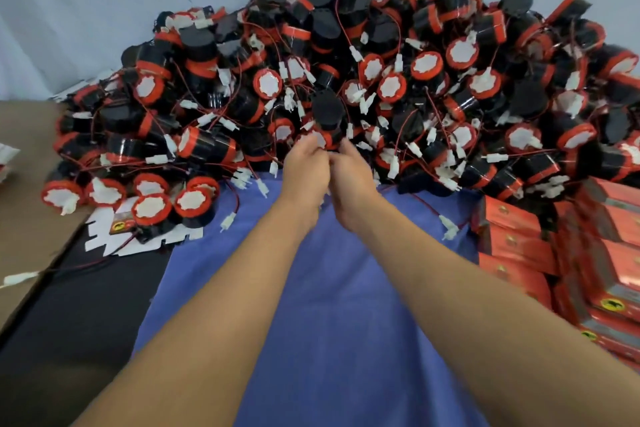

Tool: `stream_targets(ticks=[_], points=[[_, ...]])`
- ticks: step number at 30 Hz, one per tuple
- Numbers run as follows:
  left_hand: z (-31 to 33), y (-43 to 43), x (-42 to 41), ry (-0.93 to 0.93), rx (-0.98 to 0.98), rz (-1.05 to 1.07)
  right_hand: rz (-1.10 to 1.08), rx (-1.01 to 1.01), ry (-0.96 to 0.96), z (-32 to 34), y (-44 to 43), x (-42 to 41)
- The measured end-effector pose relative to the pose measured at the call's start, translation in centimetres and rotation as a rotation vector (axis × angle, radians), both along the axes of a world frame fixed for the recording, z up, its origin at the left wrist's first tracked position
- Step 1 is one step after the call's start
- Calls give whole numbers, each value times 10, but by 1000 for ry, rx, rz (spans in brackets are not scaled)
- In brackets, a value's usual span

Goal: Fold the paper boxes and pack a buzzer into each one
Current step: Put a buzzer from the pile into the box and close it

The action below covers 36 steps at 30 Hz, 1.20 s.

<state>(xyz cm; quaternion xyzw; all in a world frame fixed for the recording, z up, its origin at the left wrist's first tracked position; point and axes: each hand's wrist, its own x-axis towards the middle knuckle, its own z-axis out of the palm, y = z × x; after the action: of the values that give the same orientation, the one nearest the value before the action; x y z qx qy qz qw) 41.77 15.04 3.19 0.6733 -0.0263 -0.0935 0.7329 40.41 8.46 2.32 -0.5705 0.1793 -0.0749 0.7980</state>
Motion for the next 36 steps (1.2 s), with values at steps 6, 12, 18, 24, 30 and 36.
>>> stream_targets(ticks=[6,12,18,24,30,36], points=[[18,-31,93,82,-49,-55,-116,-262,-66,14,-30,85],[18,-11,62,53,-294,-54,-86,-317,-162,8,-37,48],[18,29,-13,-136,-192,-166,-12,-82,-250,18,-38,-55],[45,78,-92,-123,-166,-543,189,-118,-345,30,-12,-163],[59,122,-181,-318,160,-408,0,-267,-252,55,-1,-253],[60,163,-263,-433,330,-400,-116,76,-279,76,-1,-339]])
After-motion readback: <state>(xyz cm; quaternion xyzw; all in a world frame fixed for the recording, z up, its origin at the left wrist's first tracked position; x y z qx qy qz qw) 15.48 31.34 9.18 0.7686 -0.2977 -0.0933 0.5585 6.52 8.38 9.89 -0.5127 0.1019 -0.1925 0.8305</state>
